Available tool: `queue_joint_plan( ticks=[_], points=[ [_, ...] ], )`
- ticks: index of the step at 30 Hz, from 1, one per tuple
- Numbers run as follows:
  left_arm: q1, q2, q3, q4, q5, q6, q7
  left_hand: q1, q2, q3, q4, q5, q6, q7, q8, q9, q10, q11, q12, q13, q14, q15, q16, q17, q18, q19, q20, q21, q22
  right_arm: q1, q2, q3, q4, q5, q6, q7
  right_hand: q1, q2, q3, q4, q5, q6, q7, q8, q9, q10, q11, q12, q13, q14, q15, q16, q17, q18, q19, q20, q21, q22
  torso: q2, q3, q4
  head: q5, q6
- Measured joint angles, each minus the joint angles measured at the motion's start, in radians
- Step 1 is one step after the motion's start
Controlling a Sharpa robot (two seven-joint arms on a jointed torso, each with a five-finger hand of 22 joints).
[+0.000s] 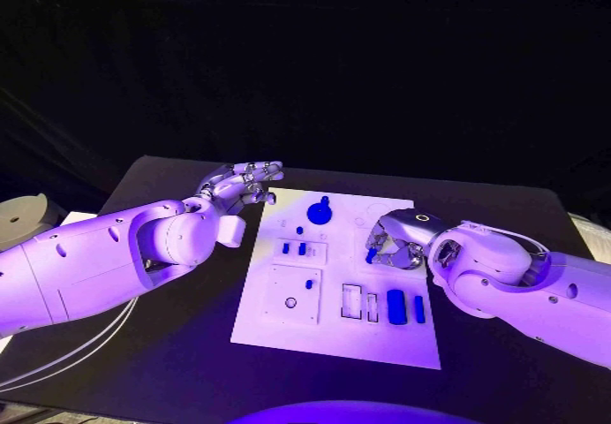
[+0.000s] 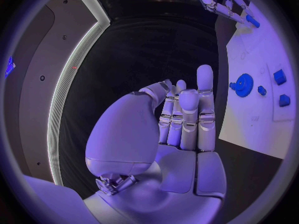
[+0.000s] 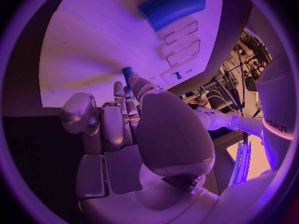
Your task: Assemble the parts on the task board
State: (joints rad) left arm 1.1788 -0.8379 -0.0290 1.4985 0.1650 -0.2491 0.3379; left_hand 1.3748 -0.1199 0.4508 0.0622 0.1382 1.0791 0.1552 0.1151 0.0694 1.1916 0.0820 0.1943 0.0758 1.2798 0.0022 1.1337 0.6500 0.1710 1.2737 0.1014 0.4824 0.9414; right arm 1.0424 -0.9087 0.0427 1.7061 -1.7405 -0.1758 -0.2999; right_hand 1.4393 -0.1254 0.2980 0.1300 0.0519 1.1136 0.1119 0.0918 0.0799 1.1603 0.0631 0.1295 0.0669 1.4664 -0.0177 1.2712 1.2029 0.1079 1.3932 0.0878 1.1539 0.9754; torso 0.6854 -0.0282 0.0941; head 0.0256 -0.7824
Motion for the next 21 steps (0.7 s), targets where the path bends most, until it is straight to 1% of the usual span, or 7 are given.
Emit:
queue_joint_plan(
  ticks=[1,3,8,16,18,20,21],
  points=[
    [0.000,0.000,0.000,0.000,0.000,0.000,0.000,0.000,0.000,0.000,0.000,0.000,0.000,0.000,0.000,0.000,0.000,0.000,0.000,0.000,0.000,0.000,0.000,0.000,0.000,0.000,0.000,0.000,0.000,0.000,0.000,0.000,0.000,0.000,0.001,0.001,0.002,0.006,0.006,0.001,0.000,0.002,-0.001,0.003,0.001,0.007,0.000,0.000,0.000,0.000,0.000,0.004,0.000,0.000,0.000,0.000,0.000,0.001,0.000,0.0002,0.0001,0.000,0.000],
    [0.000,0.000,0.000,-0.001,0.000,0.000,0.000,0.000,0.000,0.000,0.000,0.000,0.000,0.000,0.000,0.000,0.000,0.000,0.000,0.000,0.000,0.000,0.000,0.000,0.000,0.000,0.000,0.000,0.000,0.000,0.001,0.000,0.000,0.000,0.003,0.002,0.006,0.010,0.011,0.002,0.000,0.012,-0.002,0.004,0.001,0.016,-0.004,0.000,0.000,0.000,0.000,0.004,0.002,0.000,0.003,-0.003,0.004,0.003,0.000,0.0004,0.0001,0.000,0.000],
    [0.000,0.000,0.000,-0.002,0.000,0.000,-0.001,0.000,0.000,0.000,0.000,0.000,0.000,0.000,0.000,0.000,0.000,0.000,0.000,0.000,0.000,0.000,0.000,0.000,0.000,0.000,0.000,0.000,0.000,-0.001,0.007,0.000,0.000,0.001,0.004,0.006,0.006,0.010,0.016,0.002,0.000,0.016,0.002,0.004,0.002,0.019,-0.004,0.000,-0.002,0.000,0.000,0.004,0.004,0.000,0.004,-0.004,0.004,0.005,0.000,0.0004,0.0000,-0.001,0.000],
    [0.000,0.001,0.000,-0.002,0.000,0.001,-0.002,0.000,0.000,0.000,0.000,0.000,0.000,0.000,0.000,0.000,0.000,0.000,0.000,0.000,0.000,0.000,0.000,-0.001,0.000,0.000,0.000,0.000,0.000,-0.001,0.014,0.000,-0.002,0.001,0.003,0.009,0.006,0.010,0.020,0.006,0.000,0.016,0.002,0.004,0.002,0.019,-0.004,-0.008,-0.003,0.000,0.000,0.009,0.003,0.000,0.004,-0.004,0.008,0.007,0.000,0.0003,0.0000,-0.001,-0.002],
    [0.000,0.001,0.000,-0.002,0.000,0.001,-0.003,0.000,0.000,0.000,0.000,0.000,0.000,0.000,0.000,0.000,0.000,0.000,0.000,0.000,0.000,0.000,0.000,-0.001,0.000,0.000,0.000,0.000,0.000,-0.001,0.015,0.000,-0.004,0.002,0.003,0.009,0.006,0.010,0.020,0.006,0.000,0.016,0.002,-0.001,0.000,0.019,-0.004,-0.013,-0.004,0.000,0.000,0.009,0.003,0.000,0.004,-0.004,0.008,0.007,0.000,0.0002,0.0001,-0.001,-0.003],
    [0.000,0.001,0.000,-0.002,0.000,0.001,-0.003,0.000,0.000,0.000,0.000,0.000,0.000,0.000,0.000,0.000,0.000,0.000,0.000,0.000,0.000,0.000,0.000,-0.001,0.000,0.000,0.000,0.000,0.000,-0.001,0.016,0.000,-0.005,0.002,0.003,0.009,0.005,0.009,0.020,0.006,0.000,0.011,0.007,-0.005,-0.003,0.019,-0.004,-0.018,-0.004,0.000,0.000,0.009,0.003,0.000,0.003,-0.004,0.008,0.007,0.000,0.0001,0.0001,-0.001,-0.003],
    [0.000,0.001,0.000,-0.002,-0.001,0.001,-0.003,0.000,0.000,0.000,0.000,0.000,0.000,0.000,0.000,0.000,0.000,0.000,0.000,0.000,0.000,0.000,0.000,-0.001,0.000,0.000,0.000,0.000,0.000,-0.001,0.017,0.000,-0.005,0.002,0.003,0.009,-0.003,0.001,0.020,0.006,0.000,0.006,0.012,-0.012,-0.005,0.019,-0.003,-0.024,-0.004,0.000,0.000,0.009,0.003,0.000,0.003,-0.004,0.008,0.006,0.000,0.0000,0.0001,-0.001,-0.004]
  ],
)
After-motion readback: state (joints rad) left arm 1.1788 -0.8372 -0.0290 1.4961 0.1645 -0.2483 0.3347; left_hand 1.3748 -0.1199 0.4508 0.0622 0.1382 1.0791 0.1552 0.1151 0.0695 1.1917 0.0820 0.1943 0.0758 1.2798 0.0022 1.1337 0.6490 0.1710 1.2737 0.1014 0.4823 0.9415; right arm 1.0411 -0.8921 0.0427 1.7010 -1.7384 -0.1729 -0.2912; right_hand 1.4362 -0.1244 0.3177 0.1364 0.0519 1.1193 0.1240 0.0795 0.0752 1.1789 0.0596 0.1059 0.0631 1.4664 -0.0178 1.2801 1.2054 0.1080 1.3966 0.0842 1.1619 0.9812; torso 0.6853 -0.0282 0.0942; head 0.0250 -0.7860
